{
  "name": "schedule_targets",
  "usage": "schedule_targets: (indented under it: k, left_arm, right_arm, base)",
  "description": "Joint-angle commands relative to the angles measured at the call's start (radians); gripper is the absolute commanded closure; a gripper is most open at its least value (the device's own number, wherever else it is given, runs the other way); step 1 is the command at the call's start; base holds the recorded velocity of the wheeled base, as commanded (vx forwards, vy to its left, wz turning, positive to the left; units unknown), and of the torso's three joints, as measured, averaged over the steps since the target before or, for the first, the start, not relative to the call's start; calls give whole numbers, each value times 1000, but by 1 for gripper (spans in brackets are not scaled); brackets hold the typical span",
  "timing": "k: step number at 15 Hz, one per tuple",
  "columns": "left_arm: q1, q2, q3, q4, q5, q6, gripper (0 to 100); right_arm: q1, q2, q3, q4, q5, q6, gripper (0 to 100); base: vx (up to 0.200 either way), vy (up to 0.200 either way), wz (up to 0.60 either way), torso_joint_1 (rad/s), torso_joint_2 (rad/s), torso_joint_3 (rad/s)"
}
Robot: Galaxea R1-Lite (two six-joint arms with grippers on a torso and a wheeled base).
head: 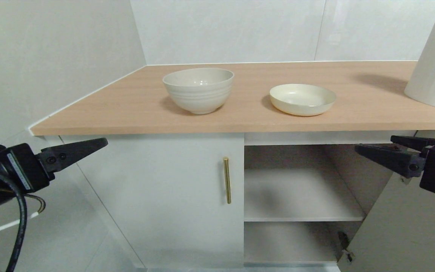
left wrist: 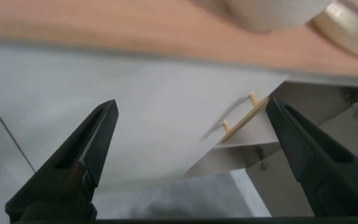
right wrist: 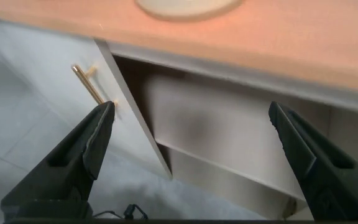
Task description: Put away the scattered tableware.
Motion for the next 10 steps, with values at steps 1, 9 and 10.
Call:
schedule_targets:
  k: [1,9,10]
  left_arm:
    - [-1,4,1,0,0,-1,0]
    - [-1,10,3,1,-3,-1,0]
    - [-1,10,3,1,-3,-1,0]
  right_arm:
    - [1,0,3,-1,0,0,0]
    - [1,9,5,-3,0,-1,0]
    - [1,10,5,-3,0,-1,0]
  base:
    - [0,0,0,76,-315,-266]
    - [0,0,0,130,-439,-307]
    - [0,0,0,173,-461,-290]
